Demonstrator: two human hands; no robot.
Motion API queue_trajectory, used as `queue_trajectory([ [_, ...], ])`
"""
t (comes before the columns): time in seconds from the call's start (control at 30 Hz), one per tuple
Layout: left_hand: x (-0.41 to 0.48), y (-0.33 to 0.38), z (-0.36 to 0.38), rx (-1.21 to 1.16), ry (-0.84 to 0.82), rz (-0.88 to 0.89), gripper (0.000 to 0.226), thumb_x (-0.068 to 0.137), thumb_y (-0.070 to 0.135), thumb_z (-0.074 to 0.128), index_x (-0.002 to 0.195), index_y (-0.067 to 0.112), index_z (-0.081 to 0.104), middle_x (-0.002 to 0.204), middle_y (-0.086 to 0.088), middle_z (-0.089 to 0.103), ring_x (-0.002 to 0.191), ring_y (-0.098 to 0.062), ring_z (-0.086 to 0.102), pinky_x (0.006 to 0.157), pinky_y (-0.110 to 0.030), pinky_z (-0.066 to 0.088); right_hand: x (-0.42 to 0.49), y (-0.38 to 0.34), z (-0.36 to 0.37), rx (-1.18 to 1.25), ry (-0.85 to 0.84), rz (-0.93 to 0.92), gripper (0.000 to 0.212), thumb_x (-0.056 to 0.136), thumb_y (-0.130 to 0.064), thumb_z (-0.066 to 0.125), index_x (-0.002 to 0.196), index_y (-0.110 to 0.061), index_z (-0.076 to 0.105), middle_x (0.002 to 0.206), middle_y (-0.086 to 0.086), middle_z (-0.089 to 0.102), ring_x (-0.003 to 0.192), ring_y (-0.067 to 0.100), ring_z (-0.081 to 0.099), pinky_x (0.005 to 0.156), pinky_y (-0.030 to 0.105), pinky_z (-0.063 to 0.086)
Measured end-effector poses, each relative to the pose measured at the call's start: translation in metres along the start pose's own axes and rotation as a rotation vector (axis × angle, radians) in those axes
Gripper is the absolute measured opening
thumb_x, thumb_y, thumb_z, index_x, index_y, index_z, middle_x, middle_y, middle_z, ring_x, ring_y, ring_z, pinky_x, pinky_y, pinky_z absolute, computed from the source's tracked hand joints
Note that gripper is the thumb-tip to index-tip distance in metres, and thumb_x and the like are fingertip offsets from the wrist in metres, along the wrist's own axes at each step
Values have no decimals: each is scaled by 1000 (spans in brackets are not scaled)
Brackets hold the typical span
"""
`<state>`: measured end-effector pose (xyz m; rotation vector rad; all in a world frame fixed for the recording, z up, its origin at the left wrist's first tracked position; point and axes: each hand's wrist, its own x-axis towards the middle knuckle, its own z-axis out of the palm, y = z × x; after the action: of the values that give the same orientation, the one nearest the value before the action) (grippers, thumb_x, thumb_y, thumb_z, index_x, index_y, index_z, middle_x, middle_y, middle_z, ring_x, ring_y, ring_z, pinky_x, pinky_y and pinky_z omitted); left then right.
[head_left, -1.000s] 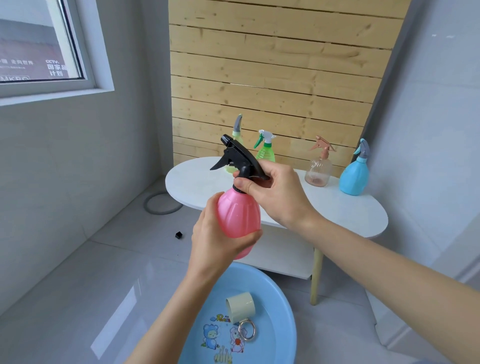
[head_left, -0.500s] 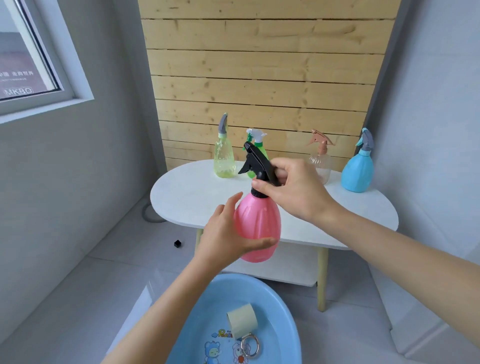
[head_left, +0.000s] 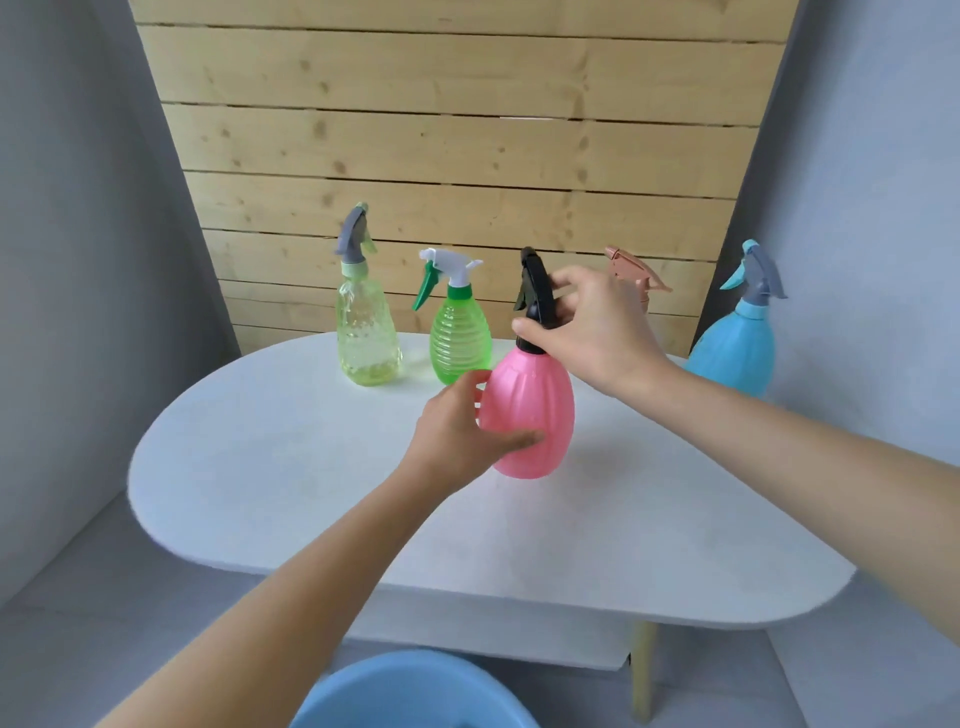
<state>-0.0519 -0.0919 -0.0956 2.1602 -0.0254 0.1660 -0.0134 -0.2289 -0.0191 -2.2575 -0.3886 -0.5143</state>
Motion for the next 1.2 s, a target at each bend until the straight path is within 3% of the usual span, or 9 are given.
queue_trajectory([
  [0.1,37,-10,14,15,-1,9,85,66,39,83,138,18,42,123,1,58,110,-18,57,92,-40,49,27,23,15,-18,21,7,31,75,-24,77,100,-9,66,84,3,74,88,22,68,85,40,51],
  [0.23,76,-18,27,38,-14,27,88,71,37,81,144,16,36,127,-3,57,116,-22,54,93,-41,48,56,43,26,-75,48,7,30,77,-24,75,101,-10,66,90,1,73,93,20,66,84,32,49],
  [0.4,109,-20,35,66,-40,28,87,75,34,78,146,14,31,132,-6,54,119,-26,52,95,-42,47,84,61,39,-125,56,19,26,77,-26,75,95,-10,64,89,4,72,91,23,66,81,36,51],
  [0.67,135,-19,43,171,-80,40,67,81,31,73,135,11,40,125,-10,56,111,-29,54,90,-43,47,105,80,48,-201,60,29,26,79,-27,74,94,-9,63,87,4,71,88,22,65,73,29,45],
  [1.0,145,-18,50,282,-72,47,65,89,35,63,136,5,30,122,-16,54,110,-32,51,83,-35,41,115,93,61,-109,89,54,44,76,-30,77,113,-10,63,93,5,72,93,25,66,86,37,51],
  [1.13,144,-16,52,310,-52,27,55,89,34,62,127,4,35,114,-16,54,102,-34,53,76,-36,41,109,90,51,-156,-2,37,32,75,-26,75,102,-12,65,91,4,72,87,24,66,82,41,53],
  [1.2,140,-14,54,358,-20,23,50,90,30,61,125,4,36,113,-15,53,101,-34,53,74,-35,41,103,89,38,-150,-10,43,33,79,-23,73,109,-11,65,104,7,71,94,23,66,88,41,52],
])
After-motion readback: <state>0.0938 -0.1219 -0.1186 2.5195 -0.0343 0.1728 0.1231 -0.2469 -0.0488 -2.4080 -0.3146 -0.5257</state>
